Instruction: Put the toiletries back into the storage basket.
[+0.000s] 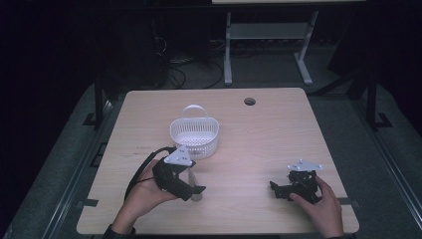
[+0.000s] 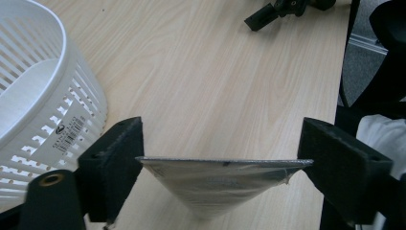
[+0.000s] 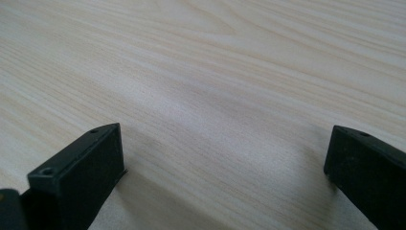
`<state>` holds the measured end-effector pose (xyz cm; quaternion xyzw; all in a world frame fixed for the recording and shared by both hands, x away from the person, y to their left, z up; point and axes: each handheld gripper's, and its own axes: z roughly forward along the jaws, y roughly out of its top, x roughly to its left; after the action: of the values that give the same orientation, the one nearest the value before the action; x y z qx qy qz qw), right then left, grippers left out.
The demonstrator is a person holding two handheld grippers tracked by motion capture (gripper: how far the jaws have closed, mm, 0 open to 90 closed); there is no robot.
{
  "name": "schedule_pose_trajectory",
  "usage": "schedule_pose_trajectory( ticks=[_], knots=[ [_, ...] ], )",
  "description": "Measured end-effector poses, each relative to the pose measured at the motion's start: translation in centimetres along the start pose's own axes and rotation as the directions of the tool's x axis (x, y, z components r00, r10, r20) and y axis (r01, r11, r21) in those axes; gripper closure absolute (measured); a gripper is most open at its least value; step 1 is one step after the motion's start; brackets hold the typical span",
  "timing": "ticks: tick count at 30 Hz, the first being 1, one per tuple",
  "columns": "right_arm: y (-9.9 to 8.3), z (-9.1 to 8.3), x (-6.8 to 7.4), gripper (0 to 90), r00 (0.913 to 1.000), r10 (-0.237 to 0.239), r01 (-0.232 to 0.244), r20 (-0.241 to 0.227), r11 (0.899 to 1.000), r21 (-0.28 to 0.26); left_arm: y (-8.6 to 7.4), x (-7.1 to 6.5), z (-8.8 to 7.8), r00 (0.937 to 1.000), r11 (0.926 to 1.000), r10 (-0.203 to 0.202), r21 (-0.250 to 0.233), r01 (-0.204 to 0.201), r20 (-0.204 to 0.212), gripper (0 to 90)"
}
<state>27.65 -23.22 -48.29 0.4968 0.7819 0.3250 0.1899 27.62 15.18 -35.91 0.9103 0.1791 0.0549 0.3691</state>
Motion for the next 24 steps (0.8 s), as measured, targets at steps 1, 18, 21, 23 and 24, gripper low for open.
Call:
schedule_pose_trajectory(
  ticks=[1,18,21,23,24],
  knots=[
    [0.00,0.00,0.00,0.0,1.0000,0.000,0.000,0.000,1.000,0.000,0.00,0.04,0.00,1.0000,1.0000,0.008,0.005,-0.008,-0.001,18.6],
    [0.00,0.00,0.00,0.0,1.0000,0.000,0.000,0.000,1.000,0.000,-0.08,-0.02,-0.01,0.9998,0.9998,0.009,0.021,-0.009,-0.020,29.2],
    [0.00,0.00,0.00,0.0,1.0000,0.000,0.000,0.000,1.000,0.000,-0.08,0.12,-0.09,0.9999,0.9999,0.000,0.013,0.000,-0.016,29.2],
    [0.00,0.00,0.00,0.0,1.0000,0.000,0.000,0.000,1.000,0.000,-0.05,0.16,-0.24,0.9998,0.9999,-0.006,0.011,0.006,-0.019,29.3],
    [0.00,0.00,0.00,0.0,1.0000,0.000,0.000,0.000,1.000,0.000,-0.03,0.19,-0.33,0.9998,0.9999,-0.010,0.008,0.010,-0.020,29.3]
  ],
)
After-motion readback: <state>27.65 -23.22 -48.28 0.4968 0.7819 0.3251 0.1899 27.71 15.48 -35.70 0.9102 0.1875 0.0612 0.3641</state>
